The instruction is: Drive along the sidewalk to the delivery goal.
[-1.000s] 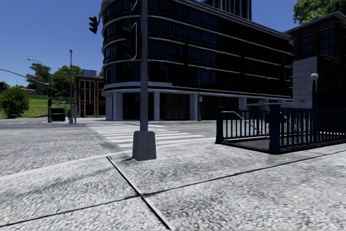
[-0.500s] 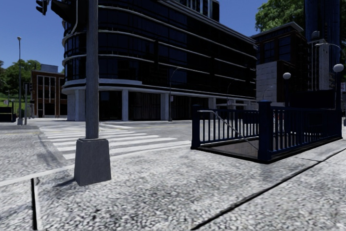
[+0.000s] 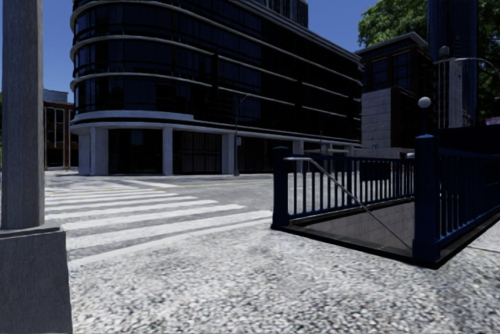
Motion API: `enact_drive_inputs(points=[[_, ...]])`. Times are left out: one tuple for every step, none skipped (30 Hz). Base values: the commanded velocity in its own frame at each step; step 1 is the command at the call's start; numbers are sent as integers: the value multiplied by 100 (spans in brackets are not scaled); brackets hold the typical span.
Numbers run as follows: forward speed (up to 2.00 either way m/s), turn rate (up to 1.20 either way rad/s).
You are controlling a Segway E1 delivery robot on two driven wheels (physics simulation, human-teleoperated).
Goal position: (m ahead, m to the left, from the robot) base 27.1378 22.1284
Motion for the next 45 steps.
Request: enact_drive_inputs(points=[[160,0],[150,0],[147,3],[147,3],[146,9],[146,18],[146,36],[146,46],[146,46],[146,48],[146,49],[146,50],[146,50],[146,50],[146,53],[146,55],[146,55],[146,55],[146,56],[146,56],[146,57],[146,64],[146,67],[152,68],[152,68],[155,68],[156,68],[157,68],[159,68],[159,68],[162,68],[165,68],[169,68],[172,68],[172,68],[174,68],[177,68],[179,68],[180,68],[180,68],[182,68],[190,68],[200,68],[200,68],[200,68]])
